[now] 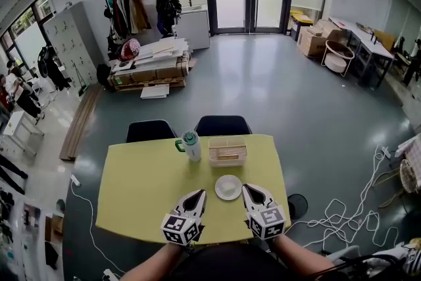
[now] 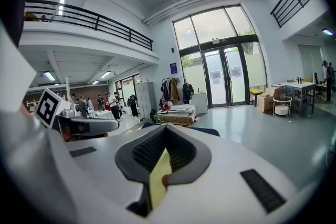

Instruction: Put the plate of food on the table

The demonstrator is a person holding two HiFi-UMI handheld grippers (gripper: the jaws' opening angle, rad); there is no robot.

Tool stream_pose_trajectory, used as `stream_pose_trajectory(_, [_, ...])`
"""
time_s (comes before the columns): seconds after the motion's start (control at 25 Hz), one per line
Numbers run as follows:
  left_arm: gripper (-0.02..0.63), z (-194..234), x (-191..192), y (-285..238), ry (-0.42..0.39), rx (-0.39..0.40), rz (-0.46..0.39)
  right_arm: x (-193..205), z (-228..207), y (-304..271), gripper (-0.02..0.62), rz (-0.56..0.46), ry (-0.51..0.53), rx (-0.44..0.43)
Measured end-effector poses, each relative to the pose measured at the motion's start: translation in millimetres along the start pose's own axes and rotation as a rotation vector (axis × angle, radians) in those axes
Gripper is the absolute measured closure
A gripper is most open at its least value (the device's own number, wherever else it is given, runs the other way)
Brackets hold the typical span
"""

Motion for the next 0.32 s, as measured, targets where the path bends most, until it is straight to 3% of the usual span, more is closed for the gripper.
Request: stream_pose_trajectory(0.32, [0.597, 4.4, 0.9, 1.4, 0.029, -0.008, 0.028, 4.2, 3.5, 0.1, 0.583, 0.017, -0.010, 0.005])
Point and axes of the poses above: the fingertips, and each gripper's own axes: y backward along the fingers, z to its left, x out of its underside, the point moved 6 cm from there along y, backward along the fingers
